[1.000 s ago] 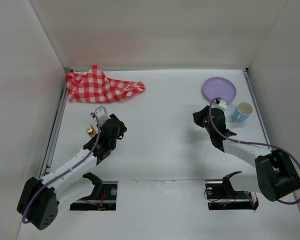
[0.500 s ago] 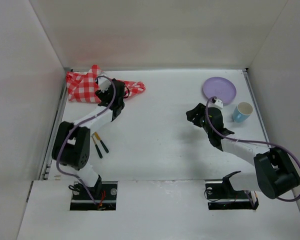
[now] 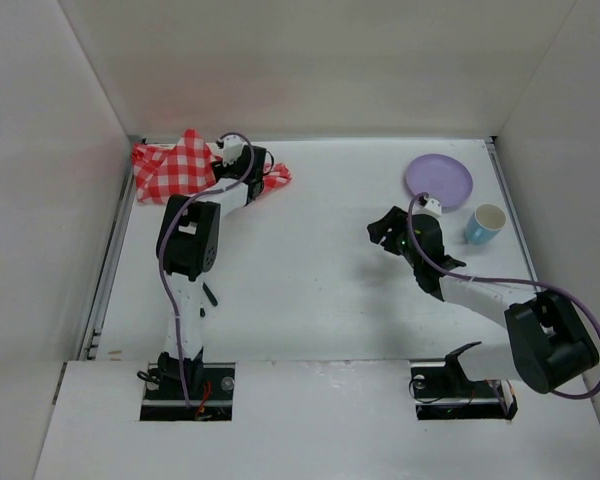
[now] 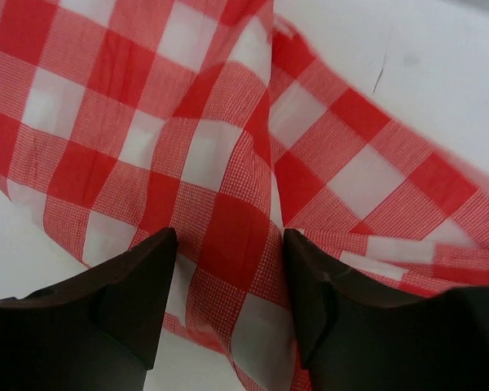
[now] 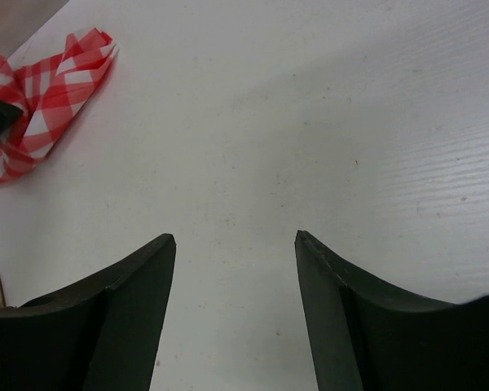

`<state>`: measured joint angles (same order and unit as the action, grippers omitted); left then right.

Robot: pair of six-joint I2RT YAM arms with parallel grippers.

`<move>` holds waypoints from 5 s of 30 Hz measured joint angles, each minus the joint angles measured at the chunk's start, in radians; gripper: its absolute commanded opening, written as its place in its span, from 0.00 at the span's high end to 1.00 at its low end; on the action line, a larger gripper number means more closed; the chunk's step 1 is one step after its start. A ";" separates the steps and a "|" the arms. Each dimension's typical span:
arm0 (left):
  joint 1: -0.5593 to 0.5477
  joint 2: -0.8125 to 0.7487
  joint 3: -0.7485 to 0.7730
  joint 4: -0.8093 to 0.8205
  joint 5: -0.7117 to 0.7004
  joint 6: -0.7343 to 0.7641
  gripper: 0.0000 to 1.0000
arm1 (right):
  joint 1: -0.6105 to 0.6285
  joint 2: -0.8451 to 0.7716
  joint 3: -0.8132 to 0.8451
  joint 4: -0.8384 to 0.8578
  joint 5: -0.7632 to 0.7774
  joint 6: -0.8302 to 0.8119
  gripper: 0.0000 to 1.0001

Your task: Set the dinner table for one person

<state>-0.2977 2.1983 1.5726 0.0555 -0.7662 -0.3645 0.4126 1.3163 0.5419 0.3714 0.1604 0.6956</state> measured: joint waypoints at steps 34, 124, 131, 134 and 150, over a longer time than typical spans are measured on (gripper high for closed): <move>-0.346 -1.112 -0.973 0.155 0.286 -0.102 0.28 | 0.086 0.235 0.223 -0.008 0.017 0.027 0.08; -0.662 -0.798 -0.990 0.410 0.200 -0.349 0.41 | 0.208 0.124 0.465 -0.485 0.162 -0.095 0.26; -0.705 -0.590 -0.888 0.395 0.087 -0.322 0.32 | 0.154 0.117 0.371 -0.329 0.092 -0.029 0.21; -0.682 -0.523 -0.853 0.401 0.072 -0.300 0.30 | 0.139 0.217 0.374 -0.296 0.038 -0.012 0.22; -0.607 -0.288 -0.655 0.524 0.056 -0.193 0.42 | 0.019 0.468 0.540 -0.219 -0.155 0.117 0.79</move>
<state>-0.9043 1.9099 0.9180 0.5793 -0.7105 -0.5571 0.4316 1.7840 1.0821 0.1528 0.0051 0.8127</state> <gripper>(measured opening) 0.645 0.319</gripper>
